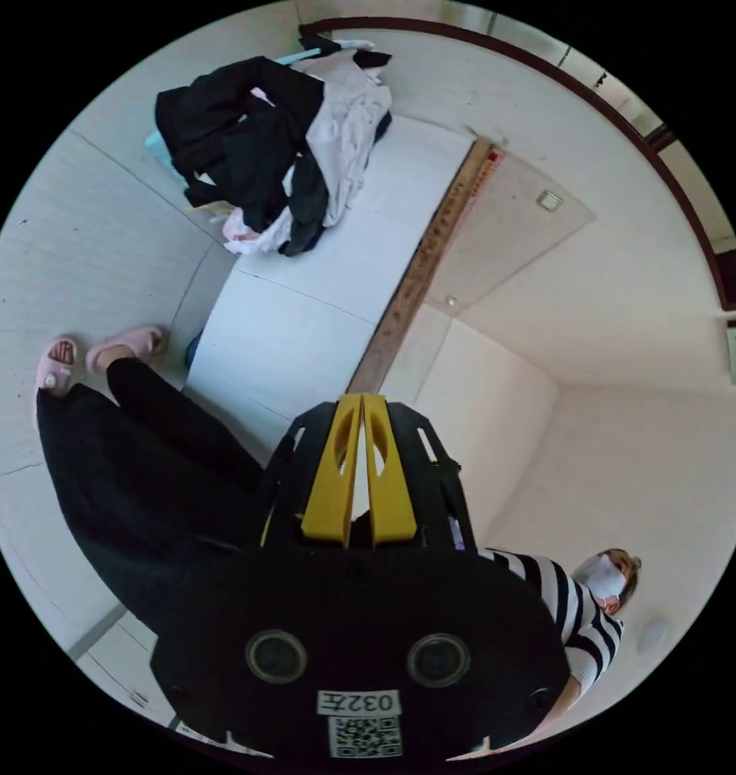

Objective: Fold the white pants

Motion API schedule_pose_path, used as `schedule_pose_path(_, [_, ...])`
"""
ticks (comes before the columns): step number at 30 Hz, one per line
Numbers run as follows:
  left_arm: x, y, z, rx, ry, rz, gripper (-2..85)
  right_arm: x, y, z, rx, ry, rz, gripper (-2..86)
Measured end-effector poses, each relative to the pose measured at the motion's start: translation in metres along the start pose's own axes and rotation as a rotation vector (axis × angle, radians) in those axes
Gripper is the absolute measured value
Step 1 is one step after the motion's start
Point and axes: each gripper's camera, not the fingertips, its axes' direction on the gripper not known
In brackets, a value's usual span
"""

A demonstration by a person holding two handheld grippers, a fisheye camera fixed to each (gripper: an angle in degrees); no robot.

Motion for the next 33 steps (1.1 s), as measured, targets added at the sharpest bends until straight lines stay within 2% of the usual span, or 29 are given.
schedule_pose_path(6, [0.065, -0.011, 0.061, 0.039, -0.277, -0.052, -0.9, 0.026, -0.062, -0.038, 0.022, -0.010, 0.034, -1.0])
schedule_pose_path(14, [0.188, -0.077, 0.116, 0.056, -0.387, 0.007, -0.7, 0.036, -0.132, -0.089, 0.050, 0.047, 0.061, -1.0])
schedule_pose_path(19, [0.260, -0.147, 0.127, 0.044, -0.527, 0.051, 4.5, 0.030, -0.163, -0.093, 0.044, 0.064, 0.135, -1.0])
schedule_pose_path(28, [0.276, -0.263, 0.103, -0.058, -0.719, -0.022, 6.4, -0.005, -0.198, -0.078, 0.063, 0.196, 0.350, -1.0])
schedule_pose_path(33, [0.258, -0.277, 0.088, -0.154, -0.761, -0.085, 4.9, -0.013, -0.213, -0.056, 0.038, 0.192, 0.433, -1.0])
